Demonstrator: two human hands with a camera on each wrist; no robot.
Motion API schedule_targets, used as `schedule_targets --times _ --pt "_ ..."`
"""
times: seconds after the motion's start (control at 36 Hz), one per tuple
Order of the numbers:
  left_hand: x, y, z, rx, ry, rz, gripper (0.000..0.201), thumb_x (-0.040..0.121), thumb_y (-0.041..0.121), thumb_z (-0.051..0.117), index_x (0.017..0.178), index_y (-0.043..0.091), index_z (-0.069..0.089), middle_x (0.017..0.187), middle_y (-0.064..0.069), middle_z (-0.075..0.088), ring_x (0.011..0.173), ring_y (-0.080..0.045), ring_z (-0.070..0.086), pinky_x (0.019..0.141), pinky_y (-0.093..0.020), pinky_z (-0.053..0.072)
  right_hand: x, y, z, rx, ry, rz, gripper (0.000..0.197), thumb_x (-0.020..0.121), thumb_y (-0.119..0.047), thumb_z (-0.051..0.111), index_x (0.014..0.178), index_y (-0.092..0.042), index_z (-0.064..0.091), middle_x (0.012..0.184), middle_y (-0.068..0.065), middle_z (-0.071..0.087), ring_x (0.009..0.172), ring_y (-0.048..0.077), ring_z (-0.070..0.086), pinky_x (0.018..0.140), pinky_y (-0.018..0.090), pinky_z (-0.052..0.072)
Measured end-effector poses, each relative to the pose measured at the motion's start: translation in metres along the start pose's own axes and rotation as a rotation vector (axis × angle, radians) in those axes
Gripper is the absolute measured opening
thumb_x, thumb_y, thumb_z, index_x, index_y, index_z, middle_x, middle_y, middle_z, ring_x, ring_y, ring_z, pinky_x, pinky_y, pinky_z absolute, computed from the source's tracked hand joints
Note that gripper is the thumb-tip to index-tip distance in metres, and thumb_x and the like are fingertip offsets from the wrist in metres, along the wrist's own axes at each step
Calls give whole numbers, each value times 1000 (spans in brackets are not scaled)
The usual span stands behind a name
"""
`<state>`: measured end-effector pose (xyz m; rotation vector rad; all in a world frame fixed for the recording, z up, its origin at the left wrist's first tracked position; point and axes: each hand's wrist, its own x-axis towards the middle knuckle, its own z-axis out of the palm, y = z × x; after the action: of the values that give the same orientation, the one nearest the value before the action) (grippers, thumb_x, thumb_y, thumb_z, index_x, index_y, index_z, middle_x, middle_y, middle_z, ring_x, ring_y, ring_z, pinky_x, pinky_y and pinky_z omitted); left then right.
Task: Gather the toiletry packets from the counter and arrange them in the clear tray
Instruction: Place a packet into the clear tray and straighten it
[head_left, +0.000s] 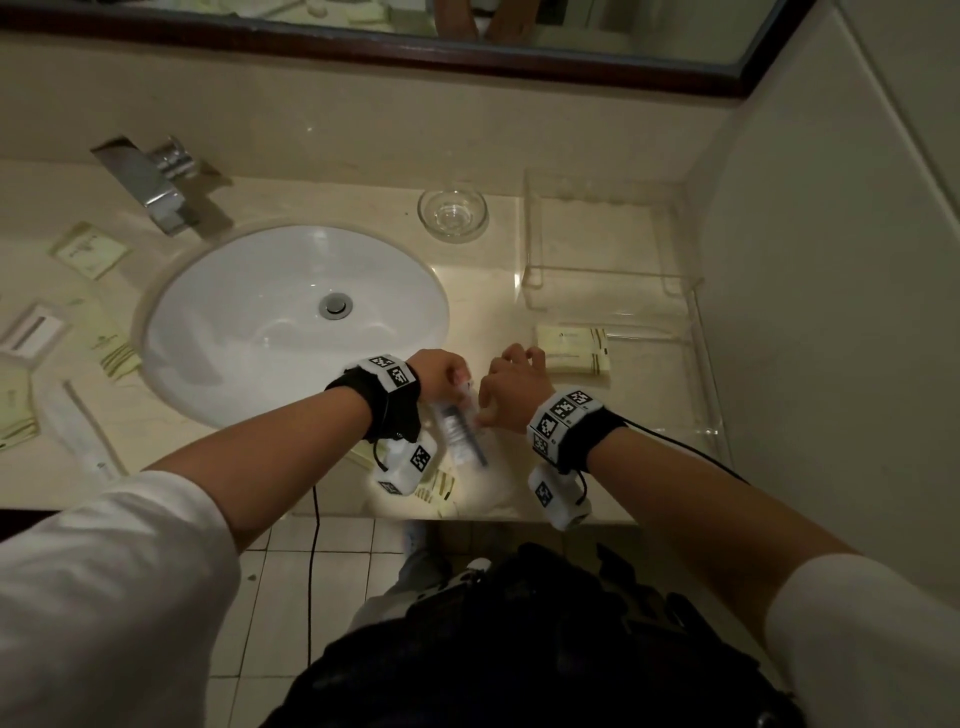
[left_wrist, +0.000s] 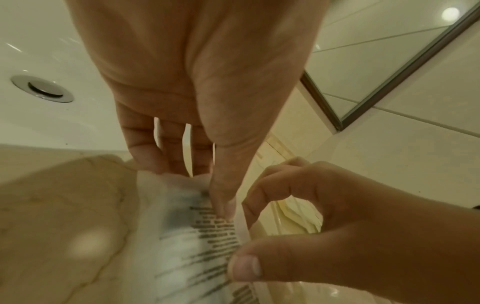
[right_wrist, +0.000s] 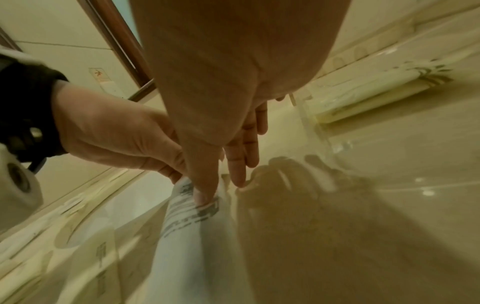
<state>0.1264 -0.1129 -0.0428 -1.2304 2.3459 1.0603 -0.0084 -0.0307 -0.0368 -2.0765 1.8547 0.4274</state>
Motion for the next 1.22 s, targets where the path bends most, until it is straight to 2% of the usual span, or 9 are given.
schedule_targets --times 0.17,0.31,0.42,0.53,0.61,0.83,0.94,1.06,1.22 --pt "-5 -6 -8 -94 64 -3 17 84 17 65 101 15 61 108 -6 62 98 -21 56 89 -30 44 3 -3 -4 212 42 74 26 84 -47 60 85 -24 73 98 -3 65 111 23 38 91 41 26" --pt "-7 -7 -23 -219 131 46 11 84 19 67 89 19 57 99 -5 59 92 -18 54 89 -33 46 6 8 -13 517 101 111 19 84 -40 66 83 -21 70 87 -4 63 93 13 43 85 34 31" --pt "-6 -4 -36 -403 220 88 23 82 19 71 73 28 52 91 -6 58 82 -16 52 77 -30 46 6 17 -28 812 102 92 18 86 -25 67 72 -18 59 69 -3 57 63 10 50 64 25 40" --pt "-6 5 -51 -617 221 111 17 84 14 69 77 19 54 72 1 49 65 -11 48 65 -22 42 1 30 -45 925 188 130 14 87 -28 66 85 -14 63 85 5 65 78 19 58 77 34 48" --pt "-2 13 -57 -717 222 83 16 84 14 69 79 19 55 71 2 50 63 -10 47 61 -21 41 -4 40 -54 998 242 149 9 87 -21 66 87 -12 64 88 8 65 78 18 59 76 33 51" --pt "13 34 -56 -838 257 43 14 81 17 72 79 18 58 75 -1 58 69 -15 51 64 -26 43 -14 72 -65 1137 342 265 16 82 -12 70 70 -20 63 87 8 68 86 23 64 86 41 52" --pt "18 46 -54 -902 271 29 15 84 17 70 76 18 57 76 -4 57 68 -16 49 61 -24 40 -24 91 -60 1184 383 382 16 84 -17 70 71 -20 61 79 0 65 80 20 63 79 36 52" --pt "25 57 -48 -937 289 3 19 86 16 67 73 18 54 65 -1 50 54 -11 40 51 -21 34 -39 107 -51 1293 419 469 12 87 -16 67 76 -17 61 75 0 65 66 12 59 57 21 45" --pt "39 74 -36 -970 262 -35 29 87 18 67 64 19 50 58 -1 43 46 -11 30 39 -18 28 -55 123 -35 1509 394 604 10 88 -9 63 81 -16 61 76 1 63 65 13 57 61 26 46"
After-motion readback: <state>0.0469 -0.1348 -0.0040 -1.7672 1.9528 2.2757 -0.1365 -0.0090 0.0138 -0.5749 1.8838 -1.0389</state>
